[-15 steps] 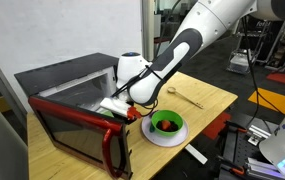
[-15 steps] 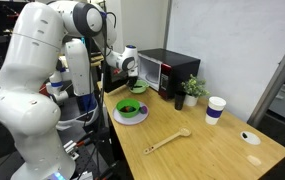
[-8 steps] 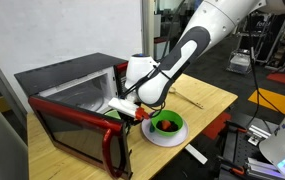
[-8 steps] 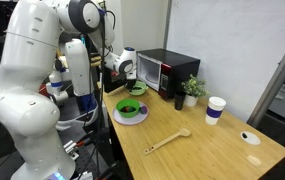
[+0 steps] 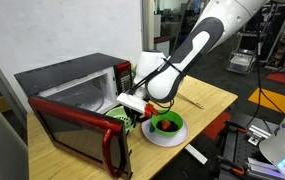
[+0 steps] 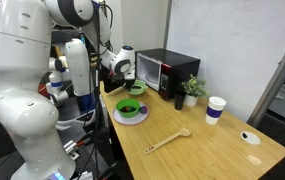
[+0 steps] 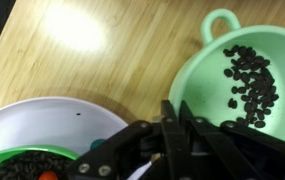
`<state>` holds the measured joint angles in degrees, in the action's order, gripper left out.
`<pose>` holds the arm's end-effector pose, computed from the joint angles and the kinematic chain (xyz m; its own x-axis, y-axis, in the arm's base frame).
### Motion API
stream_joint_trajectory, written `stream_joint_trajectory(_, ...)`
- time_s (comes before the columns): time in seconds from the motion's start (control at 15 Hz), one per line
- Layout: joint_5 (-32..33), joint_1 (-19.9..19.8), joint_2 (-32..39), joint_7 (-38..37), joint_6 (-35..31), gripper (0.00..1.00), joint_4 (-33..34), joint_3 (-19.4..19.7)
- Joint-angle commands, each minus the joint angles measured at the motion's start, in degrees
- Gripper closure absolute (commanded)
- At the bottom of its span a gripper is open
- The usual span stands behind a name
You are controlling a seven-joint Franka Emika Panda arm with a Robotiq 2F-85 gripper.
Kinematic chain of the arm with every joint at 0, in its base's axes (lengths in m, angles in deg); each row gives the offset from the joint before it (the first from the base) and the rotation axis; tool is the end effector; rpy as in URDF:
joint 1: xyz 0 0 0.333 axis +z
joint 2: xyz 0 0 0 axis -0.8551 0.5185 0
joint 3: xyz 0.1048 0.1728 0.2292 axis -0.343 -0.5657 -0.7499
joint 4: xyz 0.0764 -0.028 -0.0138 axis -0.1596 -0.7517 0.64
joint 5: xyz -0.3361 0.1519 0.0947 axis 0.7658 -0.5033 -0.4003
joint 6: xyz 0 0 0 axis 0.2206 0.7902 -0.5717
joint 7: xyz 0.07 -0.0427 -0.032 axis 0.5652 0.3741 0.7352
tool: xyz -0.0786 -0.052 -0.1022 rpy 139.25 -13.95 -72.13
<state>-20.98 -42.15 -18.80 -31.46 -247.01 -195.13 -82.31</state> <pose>0.5389 0.2260 0.2043 0.2603 -0.9502 -0.1717 -0.9504 -0.2207 -0.2192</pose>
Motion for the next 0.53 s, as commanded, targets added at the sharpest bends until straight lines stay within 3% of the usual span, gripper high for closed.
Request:
stream_joint_trajectory(0.0,-2.72,-2.06,-4.65,2.49,-0.19,0.98,-4.11,-1.56)
stream_joint_trajectory(0.47,-4.78,-2.36,-11.82,1.81,0.40,0.98,-8.93,-1.64)
